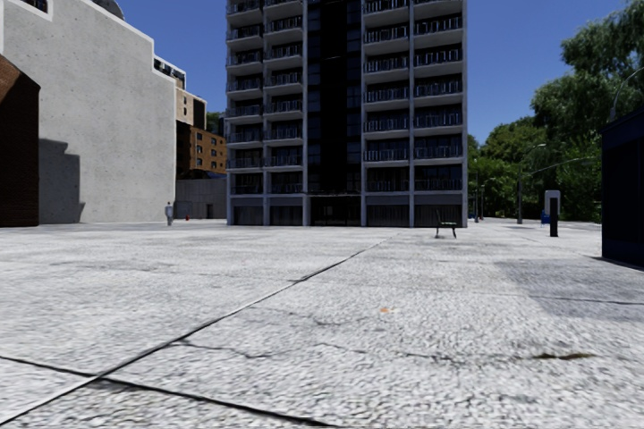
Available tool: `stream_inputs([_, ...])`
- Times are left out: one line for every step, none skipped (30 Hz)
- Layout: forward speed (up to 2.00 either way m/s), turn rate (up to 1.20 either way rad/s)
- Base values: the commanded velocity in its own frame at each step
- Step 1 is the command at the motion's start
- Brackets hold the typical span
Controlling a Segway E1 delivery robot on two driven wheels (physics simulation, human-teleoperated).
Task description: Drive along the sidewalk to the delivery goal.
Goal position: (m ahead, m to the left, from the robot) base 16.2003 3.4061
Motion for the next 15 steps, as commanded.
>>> stream_inputs([2.0, 0.26])
stream_inputs([2.0, 0.27])
stream_inputs([2.0, 0.27])
stream_inputs([2.0, 0.27])
stream_inputs([2.0, 0.28])
stream_inputs([2.0, 0.28])
stream_inputs([2.0, 0.29])
stream_inputs([2.0, 0.29])
stream_inputs([2.0, 0.33])
stream_inputs([2.0, 0.35])
stream_inputs([2.0, 0.37])
stream_inputs([2.0, 0.37])
stream_inputs([2.0, 0.37])
stream_inputs([2.0, 0.37])
stream_inputs([2.0, 0.37])
